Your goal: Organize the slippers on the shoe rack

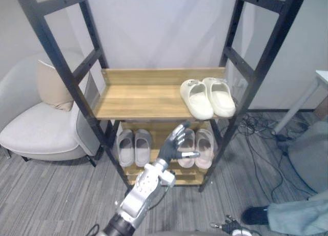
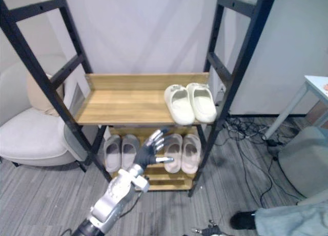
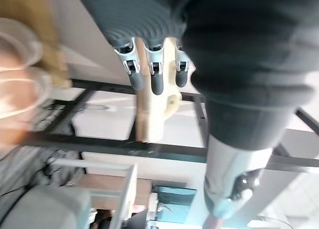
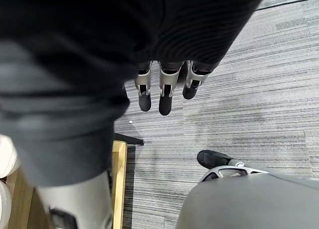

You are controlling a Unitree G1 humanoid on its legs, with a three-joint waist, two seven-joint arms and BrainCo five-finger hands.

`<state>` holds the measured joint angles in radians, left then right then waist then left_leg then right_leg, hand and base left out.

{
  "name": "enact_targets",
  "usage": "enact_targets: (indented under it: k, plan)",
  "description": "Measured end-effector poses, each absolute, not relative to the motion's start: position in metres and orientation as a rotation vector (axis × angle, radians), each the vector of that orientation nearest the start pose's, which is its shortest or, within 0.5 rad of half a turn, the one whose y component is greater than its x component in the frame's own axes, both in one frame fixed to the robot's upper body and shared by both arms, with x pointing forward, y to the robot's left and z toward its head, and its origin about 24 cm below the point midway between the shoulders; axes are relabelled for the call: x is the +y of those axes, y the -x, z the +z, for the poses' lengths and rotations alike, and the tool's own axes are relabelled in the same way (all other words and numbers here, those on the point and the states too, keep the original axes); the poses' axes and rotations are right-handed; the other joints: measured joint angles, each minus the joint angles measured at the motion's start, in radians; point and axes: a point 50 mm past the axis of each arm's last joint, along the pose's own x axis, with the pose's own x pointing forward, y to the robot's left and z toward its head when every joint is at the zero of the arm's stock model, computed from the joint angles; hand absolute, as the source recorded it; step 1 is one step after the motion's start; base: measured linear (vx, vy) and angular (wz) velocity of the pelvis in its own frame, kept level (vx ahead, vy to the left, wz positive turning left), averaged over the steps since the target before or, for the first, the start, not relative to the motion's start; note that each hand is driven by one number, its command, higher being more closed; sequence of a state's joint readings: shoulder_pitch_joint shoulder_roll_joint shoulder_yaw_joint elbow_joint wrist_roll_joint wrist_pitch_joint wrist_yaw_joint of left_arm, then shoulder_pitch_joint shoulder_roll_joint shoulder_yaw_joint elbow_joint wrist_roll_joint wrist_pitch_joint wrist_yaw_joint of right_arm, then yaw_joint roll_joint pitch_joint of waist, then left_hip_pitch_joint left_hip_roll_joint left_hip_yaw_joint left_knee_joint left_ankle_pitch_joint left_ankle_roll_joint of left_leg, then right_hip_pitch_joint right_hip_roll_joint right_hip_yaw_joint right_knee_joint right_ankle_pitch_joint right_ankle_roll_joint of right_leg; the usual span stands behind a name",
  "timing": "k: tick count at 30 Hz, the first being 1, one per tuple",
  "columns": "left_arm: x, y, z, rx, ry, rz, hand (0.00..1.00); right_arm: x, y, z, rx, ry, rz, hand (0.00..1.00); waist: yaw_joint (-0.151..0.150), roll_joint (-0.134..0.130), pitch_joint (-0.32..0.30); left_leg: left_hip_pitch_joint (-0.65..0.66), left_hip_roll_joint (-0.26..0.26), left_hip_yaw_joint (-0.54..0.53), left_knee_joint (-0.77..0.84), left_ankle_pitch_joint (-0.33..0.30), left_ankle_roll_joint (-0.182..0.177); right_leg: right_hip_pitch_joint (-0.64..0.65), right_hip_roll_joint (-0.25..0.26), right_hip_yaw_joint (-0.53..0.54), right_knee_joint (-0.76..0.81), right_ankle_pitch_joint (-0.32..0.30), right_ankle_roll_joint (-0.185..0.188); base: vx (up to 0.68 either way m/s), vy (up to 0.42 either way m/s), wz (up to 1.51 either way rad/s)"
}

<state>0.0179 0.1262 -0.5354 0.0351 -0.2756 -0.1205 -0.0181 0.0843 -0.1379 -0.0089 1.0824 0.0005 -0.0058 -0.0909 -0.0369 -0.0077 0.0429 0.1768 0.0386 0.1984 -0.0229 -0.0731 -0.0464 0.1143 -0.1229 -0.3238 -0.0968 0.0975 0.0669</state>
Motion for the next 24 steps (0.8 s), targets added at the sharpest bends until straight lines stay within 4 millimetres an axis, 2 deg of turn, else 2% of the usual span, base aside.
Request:
enact_targets:
  k: [3,9,11,17,20,24]
  plan:
    - [0.054,-0.212,0.011,0.105,0.148,-0.519,0.00,-0.209,-0.086,-0.163,1.156,0.175,-0.163,0.00,0.010,-0.005,-0.002,-0.001,0.001,-0.005,0.004,0.000,0.000,0.003,0.000,-0.004,0.000,-0.003,0.003,0.00,0.003,0.05]
    - [0.075,-0.179,-0.051,0.369,0.040,-0.469,0.00,-0.208,-0.082,-0.164,1.162,0.174,-0.160,0.00,0.019,-0.013,-0.004,-0.002,-0.002,-0.031,0.010,0.000,0.000,0.016,-0.003,-0.030,0.003,-0.010,0.006,0.01,0.011,0.12]
    - [0.086,-0.167,-0.074,0.480,-0.014,-0.441,0.00,-0.207,-0.080,-0.164,1.164,0.172,-0.165,0.00,0.020,-0.016,-0.003,-0.002,-0.002,-0.051,0.011,0.000,0.000,0.027,-0.004,-0.050,0.004,-0.016,0.005,0.02,0.005,0.24]
    - [0.125,-0.134,-0.123,0.740,-0.195,-0.353,0.00,-0.208,-0.071,-0.165,1.171,0.153,-0.192,0.00,0.025,-0.022,-0.003,0.002,-0.004,-0.075,0.010,0.000,-0.001,0.044,-0.002,-0.077,0.007,-0.023,0.001,0.02,0.013,0.14]
    - [0.141,-0.118,-0.137,0.833,-0.251,-0.299,0.00,-0.207,-0.069,-0.165,1.169,0.135,-0.213,0.00,0.026,-0.025,-0.002,0.002,-0.003,-0.075,0.010,0.000,-0.002,0.044,-0.001,-0.077,0.007,-0.025,0.001,0.01,0.006,0.01]
    - [0.159,-0.114,-0.144,0.882,-0.294,-0.187,0.00,-0.206,-0.066,-0.166,1.170,0.132,-0.218,0.00,0.027,-0.025,0.004,0.004,-0.003,-0.075,0.010,-0.002,-0.004,0.047,-0.002,-0.078,0.007,-0.028,0.003,0.00,0.000,0.00]
